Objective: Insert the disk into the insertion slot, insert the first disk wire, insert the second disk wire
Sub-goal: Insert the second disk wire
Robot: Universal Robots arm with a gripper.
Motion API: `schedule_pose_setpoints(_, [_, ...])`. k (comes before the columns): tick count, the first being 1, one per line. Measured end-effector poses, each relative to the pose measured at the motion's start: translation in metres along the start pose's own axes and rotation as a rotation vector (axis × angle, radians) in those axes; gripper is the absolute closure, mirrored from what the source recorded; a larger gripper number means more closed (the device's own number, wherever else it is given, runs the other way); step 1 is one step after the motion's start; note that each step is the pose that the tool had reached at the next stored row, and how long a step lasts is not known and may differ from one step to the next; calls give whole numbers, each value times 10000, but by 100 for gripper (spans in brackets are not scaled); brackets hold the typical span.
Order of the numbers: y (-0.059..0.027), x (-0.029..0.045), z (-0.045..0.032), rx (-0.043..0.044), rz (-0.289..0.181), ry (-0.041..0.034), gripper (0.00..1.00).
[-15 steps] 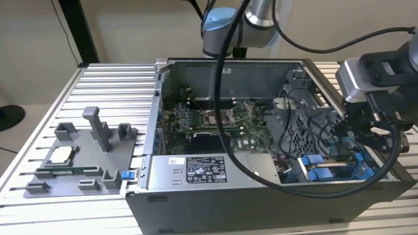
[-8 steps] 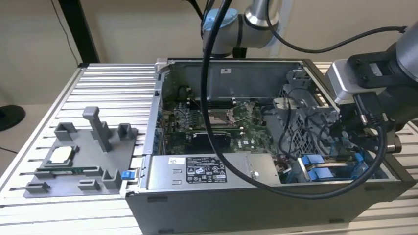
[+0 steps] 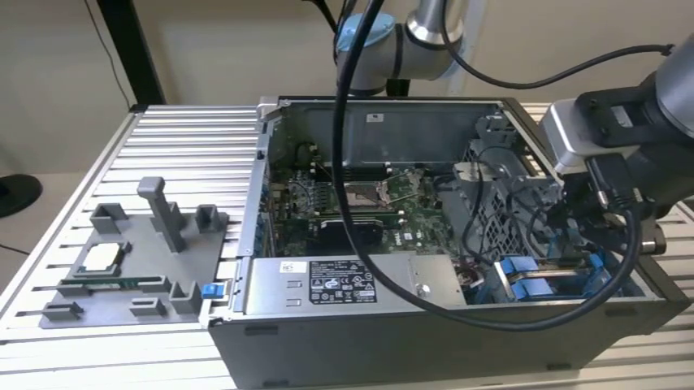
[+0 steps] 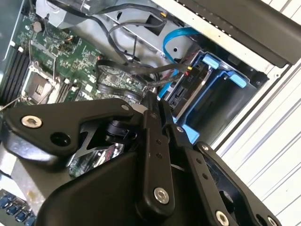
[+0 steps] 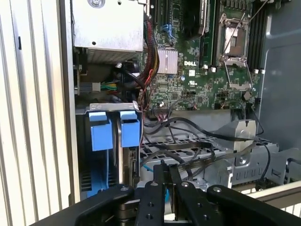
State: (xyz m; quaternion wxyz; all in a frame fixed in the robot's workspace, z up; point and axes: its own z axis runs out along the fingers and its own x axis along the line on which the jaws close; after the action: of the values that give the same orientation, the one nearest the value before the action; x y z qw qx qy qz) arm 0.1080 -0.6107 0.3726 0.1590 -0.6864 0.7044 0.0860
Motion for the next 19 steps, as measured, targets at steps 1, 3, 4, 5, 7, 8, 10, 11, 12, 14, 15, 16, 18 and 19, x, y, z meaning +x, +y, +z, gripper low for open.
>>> schedule_pose_setpoints(1, [2, 2, 5, 24, -18, 69, 100])
schedule_pose_setpoints(3, [6, 5, 14, 49, -47, 257, 100])
schedule_pose_setpoints(4, [7, 6, 17, 55, -61, 361, 100])
schedule_pose_setpoints(5, [10, 7, 19, 59, -72, 459, 100])
schedule_pose_setpoints(7, [16, 10, 25, 66, -95, 660, 100])
schedule_pose_setpoints(8, [18, 11, 28, 73, -108, 745, 100])
schedule_pose_setpoints(10, [21, 14, 36, 105, -136, 919, 100])
schedule_pose_setpoints(11, [24, 15, 40, 142, -155, 984, 100])
schedule_pose_setpoints(12, [25, 16, 44, 189, -177, 1041, 100])
schedule_pose_setpoints(14, [29, 18, 51, 287, -221, 1151, 100])
schedule_pose_setpoints(15, [30, 19, 56, 335, -242, 1203, 100])
schedule_pose_setpoints(16, [32, 20, 60, 384, -263, 1250, 100])
schedule_pose_setpoints(18, [35, 23, 70, 513, -311, 1327, 100])
schedule_pose_setpoints(19, [36, 24, 74, 573, -334, 1356, 100])
